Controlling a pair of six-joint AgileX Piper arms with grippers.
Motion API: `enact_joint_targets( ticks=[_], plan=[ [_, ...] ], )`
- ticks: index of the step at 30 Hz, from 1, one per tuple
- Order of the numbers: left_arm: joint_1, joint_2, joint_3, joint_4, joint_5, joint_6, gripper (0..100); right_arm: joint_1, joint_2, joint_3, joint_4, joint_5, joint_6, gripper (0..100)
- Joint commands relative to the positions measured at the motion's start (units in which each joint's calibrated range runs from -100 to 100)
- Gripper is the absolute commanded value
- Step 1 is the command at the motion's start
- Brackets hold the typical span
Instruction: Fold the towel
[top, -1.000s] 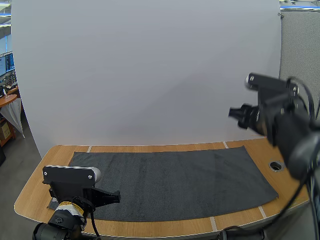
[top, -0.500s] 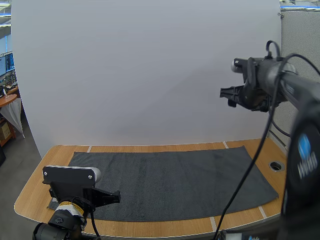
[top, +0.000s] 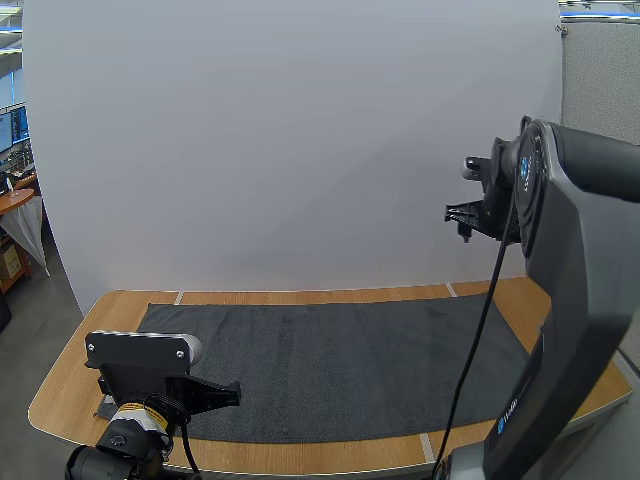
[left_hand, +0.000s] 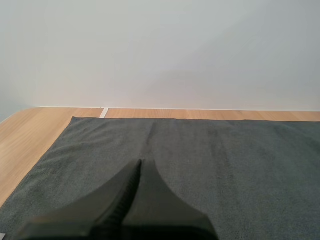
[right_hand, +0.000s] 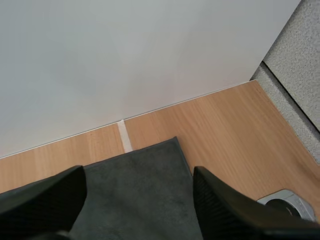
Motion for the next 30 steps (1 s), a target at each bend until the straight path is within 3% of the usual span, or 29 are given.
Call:
enact_joint_targets(
  ticks=[1, 7, 17, 30],
  plan=[
    [-0.15, -0.2, 0.0, 0.5, -1.3, -0.6, 0, -1.4, 2.6, -2.5, 2.9, -0.4, -4.7, 100],
    [-0.15, -0.2, 0.0, 0.5, -1.3, -0.6, 0, -4.3, 9.3, -6.8, 8.3, -0.2, -12.5, 100],
    [-0.15, -0.2, 0.0, 0.5, -1.3, -0.6, 0, -8.6, 19.3, -16.0, 28.4, 13.0, -33.1, 100],
    [-0.15, -0.2, 0.0, 0.5, -1.3, -0.6, 0, -9.1, 29.5, -19.7, 34.8, 15.7, -45.8, 100]
  ],
)
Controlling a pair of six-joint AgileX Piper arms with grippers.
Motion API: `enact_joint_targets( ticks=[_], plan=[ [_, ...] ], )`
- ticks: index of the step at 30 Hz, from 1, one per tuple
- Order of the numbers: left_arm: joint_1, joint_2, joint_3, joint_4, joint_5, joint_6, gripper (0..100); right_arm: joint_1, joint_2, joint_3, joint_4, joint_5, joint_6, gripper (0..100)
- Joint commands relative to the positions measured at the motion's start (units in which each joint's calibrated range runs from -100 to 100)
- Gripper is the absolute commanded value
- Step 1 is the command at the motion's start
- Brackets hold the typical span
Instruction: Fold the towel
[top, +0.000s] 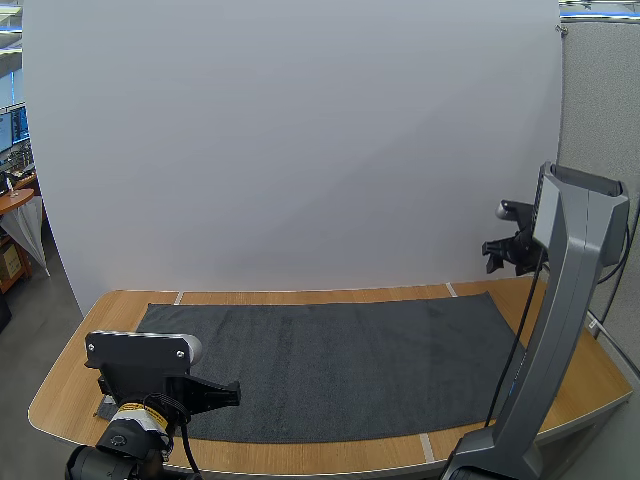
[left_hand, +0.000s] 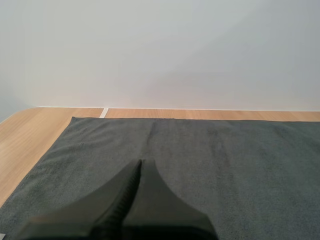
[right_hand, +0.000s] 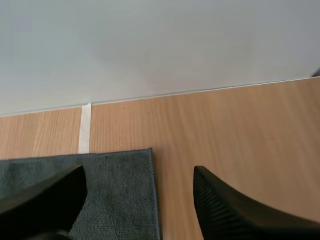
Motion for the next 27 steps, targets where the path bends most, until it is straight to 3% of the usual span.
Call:
enact_joint_targets(
  ticks=[1, 16, 27],
  plan=[
    [-0.15, -0.2, 0.0, 0.5, -1.3, -0.6, 0, -0.2, 1.5, -0.4, 2.3, 0.8, -4.6, 100],
    [-0.15, -0.2, 0.0, 0.5, -1.3, -0.6, 0, -0.4, 9.6, -10.6, 3.2, 9.7, -5.6, 100],
    [-0.15, -0.2, 0.0, 0.5, -1.3, -0.6, 0, -0.7, 12.0, -11.4, 7.5, 13.4, -9.8, 100]
  ],
)
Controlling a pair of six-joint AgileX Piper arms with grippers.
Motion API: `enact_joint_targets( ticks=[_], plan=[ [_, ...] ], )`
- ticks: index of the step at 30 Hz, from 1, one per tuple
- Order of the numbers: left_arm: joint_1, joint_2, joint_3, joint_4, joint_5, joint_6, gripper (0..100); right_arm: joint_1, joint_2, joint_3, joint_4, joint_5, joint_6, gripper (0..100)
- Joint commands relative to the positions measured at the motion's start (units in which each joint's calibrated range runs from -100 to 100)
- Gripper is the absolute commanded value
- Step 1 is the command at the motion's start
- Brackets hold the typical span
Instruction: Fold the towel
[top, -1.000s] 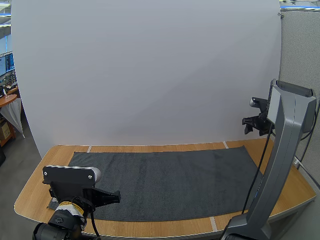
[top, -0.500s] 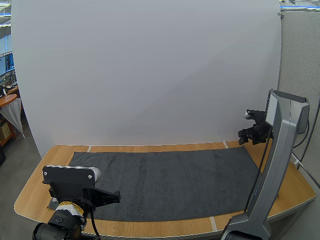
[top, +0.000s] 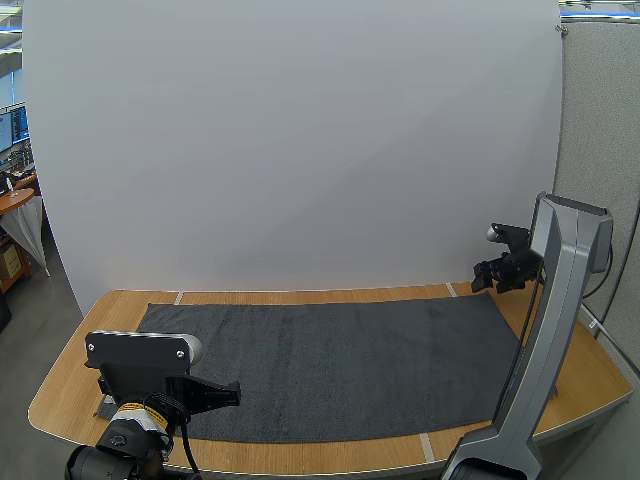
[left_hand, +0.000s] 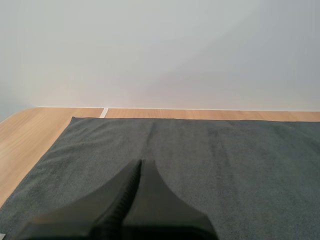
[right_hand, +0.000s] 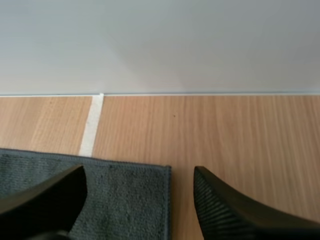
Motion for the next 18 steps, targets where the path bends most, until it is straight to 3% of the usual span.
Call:
enact_joint_targets(
  ticks=[1, 12, 18],
  plan=[
    [-0.15, -0.2, 0.0, 0.5, -1.3, -0.6, 0, -0.3, 0.7, -0.3, 1.1, 1.1, -1.1, 100],
    [-0.15, -0.2, 0.0, 0.5, -1.3, -0.6, 0, -0.3, 4.0, -0.3, 2.2, 1.8, -2.0, 100],
    [-0.15, -0.2, 0.0, 0.5, -1.3, -0.6, 0, -0.3, 4.0, -0.3, 4.0, 8.0, -2.2, 100]
  ],
)
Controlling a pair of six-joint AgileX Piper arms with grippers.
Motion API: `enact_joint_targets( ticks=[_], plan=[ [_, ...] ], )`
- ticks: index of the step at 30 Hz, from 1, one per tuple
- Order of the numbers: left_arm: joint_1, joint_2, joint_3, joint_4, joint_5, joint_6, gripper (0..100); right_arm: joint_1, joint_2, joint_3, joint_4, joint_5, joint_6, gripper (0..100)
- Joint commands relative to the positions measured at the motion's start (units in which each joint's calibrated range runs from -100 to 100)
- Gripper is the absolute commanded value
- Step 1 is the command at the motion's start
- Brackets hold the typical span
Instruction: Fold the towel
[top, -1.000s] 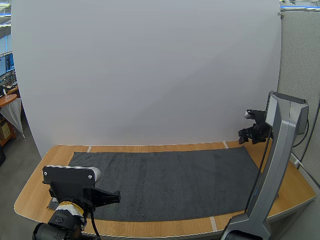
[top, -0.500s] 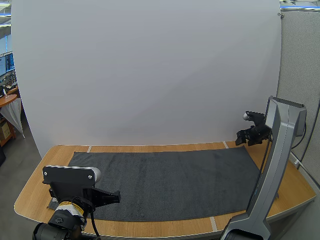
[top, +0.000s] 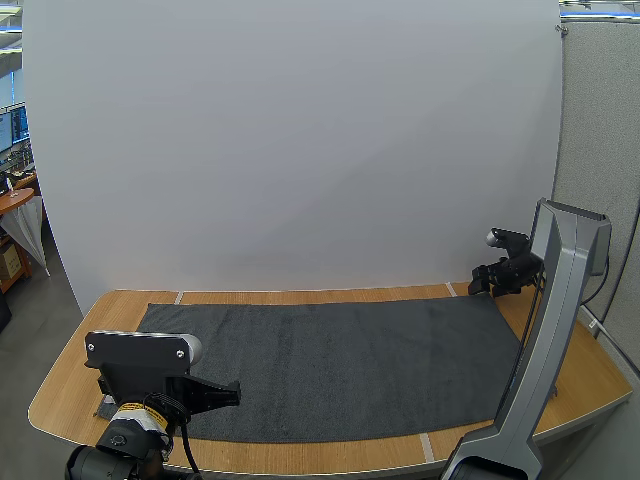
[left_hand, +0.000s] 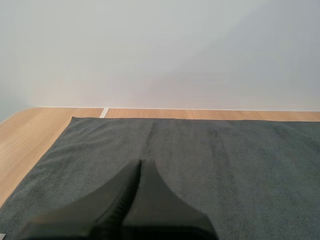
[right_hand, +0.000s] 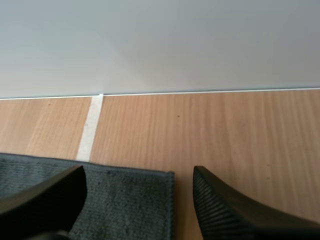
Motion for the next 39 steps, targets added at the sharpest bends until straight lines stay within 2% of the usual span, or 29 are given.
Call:
enact_joint_targets(
  ticks=[1, 39],
  plan=[
    [-0.15, -0.2, 0.0, 0.5, -1.3, -0.6, 0, -0.2, 0.7, 0.2, 0.1, 6.4, -0.3, 100],
    [-0.15, -0.2, 0.0, 0.5, -1.3, -0.6, 0, -0.2, 0.7, 0.2, 1.0, 4.9, -0.1, 100]
  ],
)
